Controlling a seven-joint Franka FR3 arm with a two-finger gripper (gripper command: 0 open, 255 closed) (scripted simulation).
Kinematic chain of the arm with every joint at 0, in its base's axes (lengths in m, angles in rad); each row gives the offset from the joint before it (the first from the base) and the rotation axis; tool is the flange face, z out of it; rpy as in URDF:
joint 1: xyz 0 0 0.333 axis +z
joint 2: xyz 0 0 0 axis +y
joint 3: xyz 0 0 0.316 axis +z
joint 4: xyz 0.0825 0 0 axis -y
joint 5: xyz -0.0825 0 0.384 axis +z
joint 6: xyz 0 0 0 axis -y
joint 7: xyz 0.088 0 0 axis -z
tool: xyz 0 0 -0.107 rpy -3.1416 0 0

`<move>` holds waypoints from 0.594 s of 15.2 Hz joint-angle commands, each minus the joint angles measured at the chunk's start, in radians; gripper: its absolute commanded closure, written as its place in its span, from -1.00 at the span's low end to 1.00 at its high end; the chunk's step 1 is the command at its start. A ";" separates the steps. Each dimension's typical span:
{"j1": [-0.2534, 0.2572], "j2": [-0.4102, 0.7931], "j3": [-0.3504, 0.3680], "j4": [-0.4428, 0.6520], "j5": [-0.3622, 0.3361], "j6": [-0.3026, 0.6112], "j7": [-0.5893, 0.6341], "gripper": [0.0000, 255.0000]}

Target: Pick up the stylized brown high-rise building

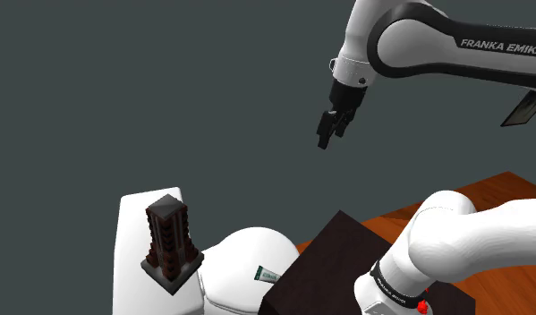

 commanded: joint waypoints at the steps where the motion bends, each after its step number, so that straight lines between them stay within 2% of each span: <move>1: 0.000 0.000 0.000 0.000 0.000 0.000 0.000 -1.00; 9: 0.028 0.194 0.157 0.047 0.095 0.132 0.222 -1.00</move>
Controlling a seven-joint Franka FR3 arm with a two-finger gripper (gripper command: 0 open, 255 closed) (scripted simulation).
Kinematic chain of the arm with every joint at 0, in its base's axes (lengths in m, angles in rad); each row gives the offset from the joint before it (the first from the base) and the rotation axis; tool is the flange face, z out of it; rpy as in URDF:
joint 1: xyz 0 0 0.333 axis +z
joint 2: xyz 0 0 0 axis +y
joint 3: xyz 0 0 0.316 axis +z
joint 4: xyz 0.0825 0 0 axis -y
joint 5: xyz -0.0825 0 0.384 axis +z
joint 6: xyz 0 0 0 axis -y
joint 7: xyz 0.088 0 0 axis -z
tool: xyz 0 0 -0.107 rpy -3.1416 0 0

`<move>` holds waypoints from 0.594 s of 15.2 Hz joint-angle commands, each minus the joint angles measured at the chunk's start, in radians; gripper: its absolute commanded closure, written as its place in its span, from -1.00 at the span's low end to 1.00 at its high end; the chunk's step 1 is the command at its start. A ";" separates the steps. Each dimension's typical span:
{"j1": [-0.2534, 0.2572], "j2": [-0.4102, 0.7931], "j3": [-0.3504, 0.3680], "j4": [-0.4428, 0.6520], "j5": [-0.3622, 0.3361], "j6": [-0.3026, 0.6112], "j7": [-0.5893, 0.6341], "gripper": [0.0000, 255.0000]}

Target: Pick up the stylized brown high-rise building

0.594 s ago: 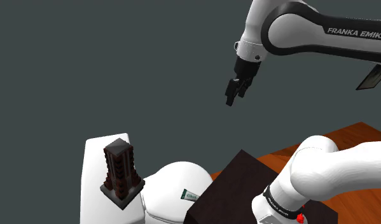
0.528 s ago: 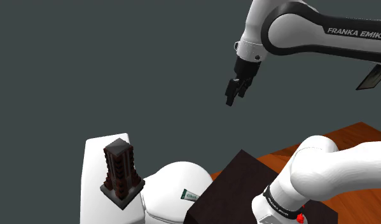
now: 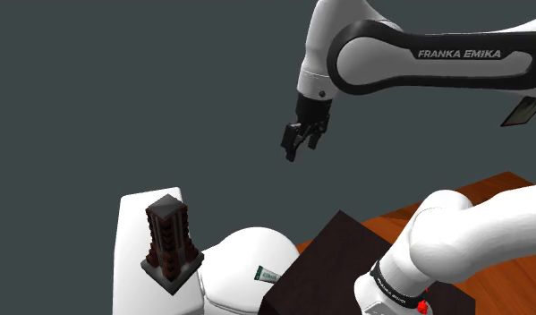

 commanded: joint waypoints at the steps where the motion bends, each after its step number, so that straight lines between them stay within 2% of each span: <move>1: 0.004 0.067 0.041 0.028 0.018 0.037 0.059 -1.00; 9: 0.007 0.336 0.180 0.173 0.025 0.150 0.284 -1.00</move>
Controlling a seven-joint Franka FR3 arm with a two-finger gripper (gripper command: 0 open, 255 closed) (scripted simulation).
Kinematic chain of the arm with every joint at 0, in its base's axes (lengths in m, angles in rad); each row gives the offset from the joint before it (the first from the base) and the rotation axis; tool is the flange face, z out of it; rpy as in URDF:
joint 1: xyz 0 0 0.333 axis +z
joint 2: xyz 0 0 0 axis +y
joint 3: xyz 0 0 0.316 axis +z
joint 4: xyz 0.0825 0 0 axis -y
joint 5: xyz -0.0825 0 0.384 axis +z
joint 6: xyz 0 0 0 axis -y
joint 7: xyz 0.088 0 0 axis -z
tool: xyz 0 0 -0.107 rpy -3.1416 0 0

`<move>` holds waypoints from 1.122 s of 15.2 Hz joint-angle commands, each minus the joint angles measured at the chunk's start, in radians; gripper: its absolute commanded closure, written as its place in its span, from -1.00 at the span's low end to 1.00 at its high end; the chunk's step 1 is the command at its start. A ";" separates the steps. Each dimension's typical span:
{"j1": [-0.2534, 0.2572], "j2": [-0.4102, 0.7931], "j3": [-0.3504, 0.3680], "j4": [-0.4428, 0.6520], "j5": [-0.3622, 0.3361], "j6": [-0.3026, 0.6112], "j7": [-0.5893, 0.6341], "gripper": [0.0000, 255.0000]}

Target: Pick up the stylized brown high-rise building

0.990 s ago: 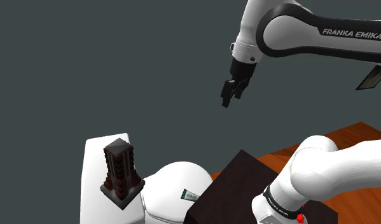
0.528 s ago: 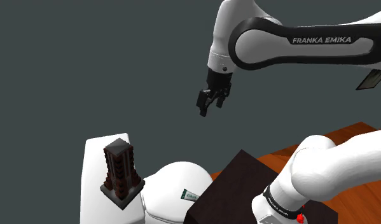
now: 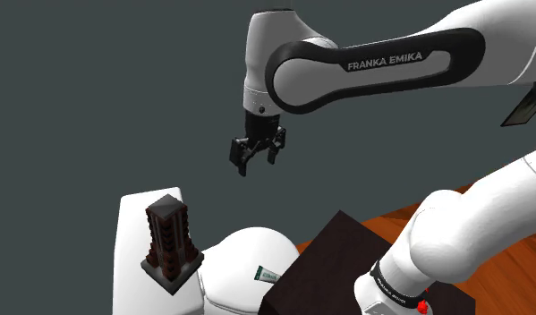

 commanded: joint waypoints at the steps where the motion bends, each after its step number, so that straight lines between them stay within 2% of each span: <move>1: -0.003 0.075 0.028 0.043 -0.011 0.027 0.056 -1.00; 9: 0.028 0.400 0.114 0.285 -0.121 0.077 0.301 -1.00; 13: 0.075 0.573 0.121 0.443 -0.194 0.069 0.413 -1.00; 17: 0.142 0.749 0.107 0.633 -0.257 0.037 0.503 -1.00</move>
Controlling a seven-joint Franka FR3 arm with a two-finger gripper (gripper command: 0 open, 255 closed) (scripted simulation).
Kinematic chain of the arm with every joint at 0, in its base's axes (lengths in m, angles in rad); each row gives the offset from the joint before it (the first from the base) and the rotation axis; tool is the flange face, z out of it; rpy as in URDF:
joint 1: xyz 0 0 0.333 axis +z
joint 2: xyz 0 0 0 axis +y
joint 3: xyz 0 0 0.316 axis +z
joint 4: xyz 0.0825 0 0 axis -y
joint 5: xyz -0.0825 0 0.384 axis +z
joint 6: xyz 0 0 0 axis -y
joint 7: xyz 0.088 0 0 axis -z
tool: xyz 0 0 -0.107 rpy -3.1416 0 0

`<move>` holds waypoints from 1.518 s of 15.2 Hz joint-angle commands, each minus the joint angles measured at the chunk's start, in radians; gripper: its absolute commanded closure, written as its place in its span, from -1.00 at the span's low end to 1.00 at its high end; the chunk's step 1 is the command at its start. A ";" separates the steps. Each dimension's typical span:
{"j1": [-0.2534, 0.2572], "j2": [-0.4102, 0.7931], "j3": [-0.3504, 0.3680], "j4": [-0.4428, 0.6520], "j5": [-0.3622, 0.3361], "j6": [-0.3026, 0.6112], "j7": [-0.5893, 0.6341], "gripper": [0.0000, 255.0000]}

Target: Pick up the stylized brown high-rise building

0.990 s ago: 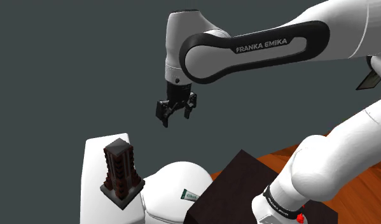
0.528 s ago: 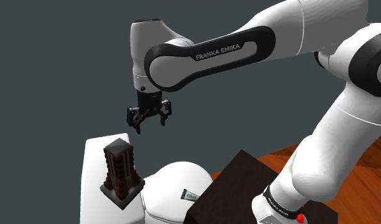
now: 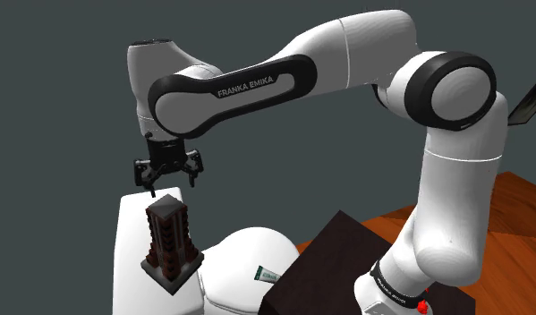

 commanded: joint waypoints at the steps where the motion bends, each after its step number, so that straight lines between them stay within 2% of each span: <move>1: 0.037 0.093 -0.010 0.103 -0.031 -0.017 0.043 -1.00; 11: 0.042 0.131 -0.022 0.054 -0.049 0.066 0.053 -1.00; 12: 0.043 0.132 -0.022 0.055 -0.049 0.067 0.053 1.00; 23: 0.041 0.120 -0.019 0.066 -0.044 0.045 0.050 1.00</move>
